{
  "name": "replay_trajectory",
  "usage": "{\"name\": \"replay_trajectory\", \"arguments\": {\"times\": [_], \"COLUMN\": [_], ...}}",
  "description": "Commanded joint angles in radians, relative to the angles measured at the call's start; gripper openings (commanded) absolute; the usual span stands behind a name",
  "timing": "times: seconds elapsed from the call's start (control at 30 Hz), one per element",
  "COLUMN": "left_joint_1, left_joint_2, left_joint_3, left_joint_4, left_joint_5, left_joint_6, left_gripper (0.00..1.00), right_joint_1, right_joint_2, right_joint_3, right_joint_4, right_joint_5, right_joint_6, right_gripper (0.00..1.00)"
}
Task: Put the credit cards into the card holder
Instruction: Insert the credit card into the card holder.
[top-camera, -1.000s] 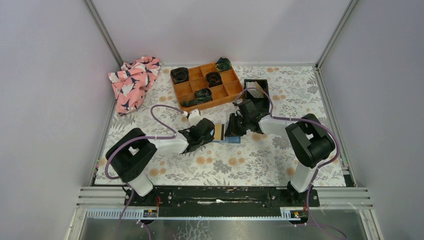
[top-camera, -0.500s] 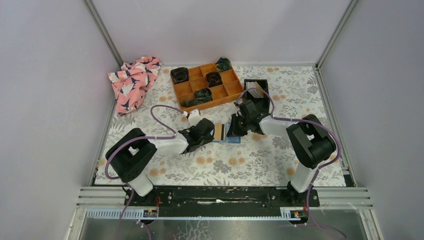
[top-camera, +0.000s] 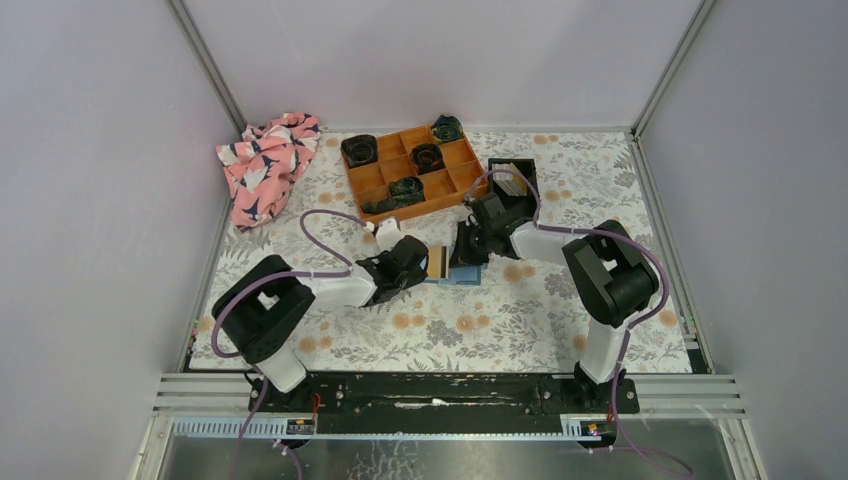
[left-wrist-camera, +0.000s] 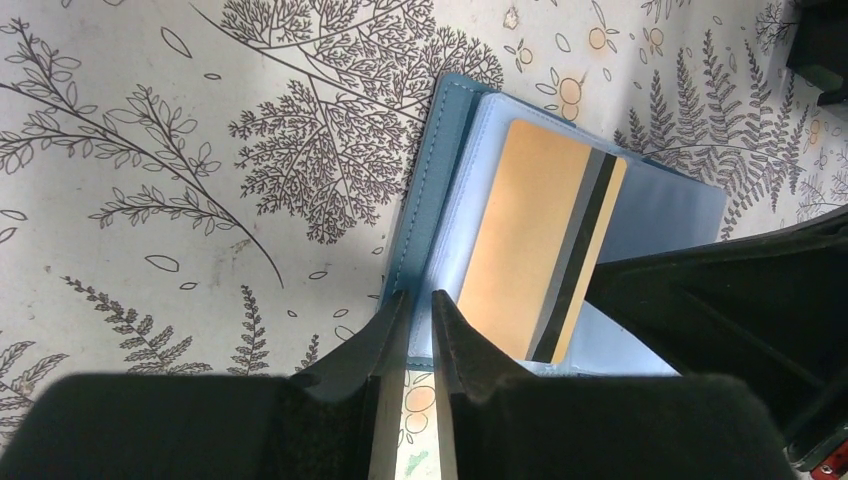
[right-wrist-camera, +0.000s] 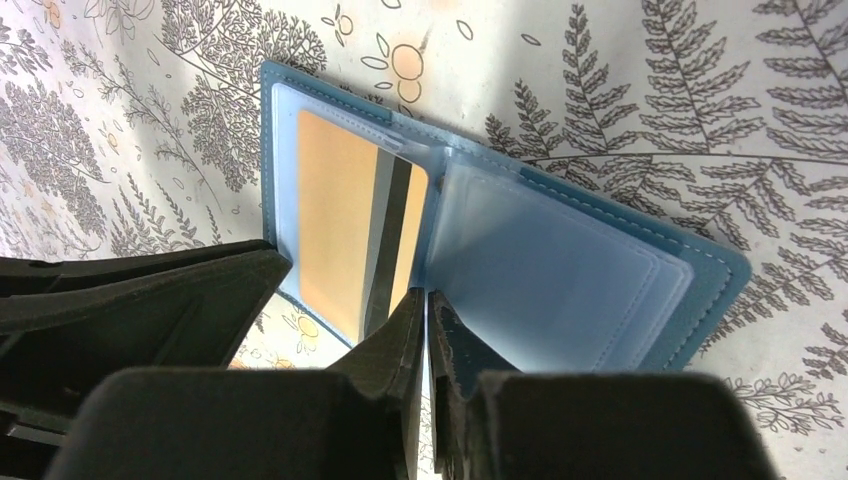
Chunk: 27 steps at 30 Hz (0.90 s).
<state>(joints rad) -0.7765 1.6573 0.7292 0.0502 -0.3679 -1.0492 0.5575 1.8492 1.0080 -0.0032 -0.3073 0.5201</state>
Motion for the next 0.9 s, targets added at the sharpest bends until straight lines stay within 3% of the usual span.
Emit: {"name": "replay_trajectory", "arguments": {"times": [0.0, 0.47, 0.87], "left_joint_1": [0.026, 0.026, 0.026], "left_joint_2": [0.079, -0.196, -0.359], "left_joint_3": [-0.063, -0.202, -0.3], "left_joint_4": [-0.19, -0.102, 0.015], "left_joint_5": [-0.038, -0.136, -0.154], "left_joint_6": [0.023, -0.03, -0.037], "left_gripper": [0.22, 0.27, 0.39], "right_joint_1": [0.031, 0.042, 0.062], "right_joint_2": [0.029, 0.048, 0.063], "right_joint_3": [0.056, 0.071, 0.095], "right_joint_4": [-0.041, -0.062, -0.063], "right_joint_5": [0.012, 0.036, 0.029], "right_joint_6": [-0.004, -0.009, -0.009], "right_gripper": [0.11, 0.12, 0.12]}}
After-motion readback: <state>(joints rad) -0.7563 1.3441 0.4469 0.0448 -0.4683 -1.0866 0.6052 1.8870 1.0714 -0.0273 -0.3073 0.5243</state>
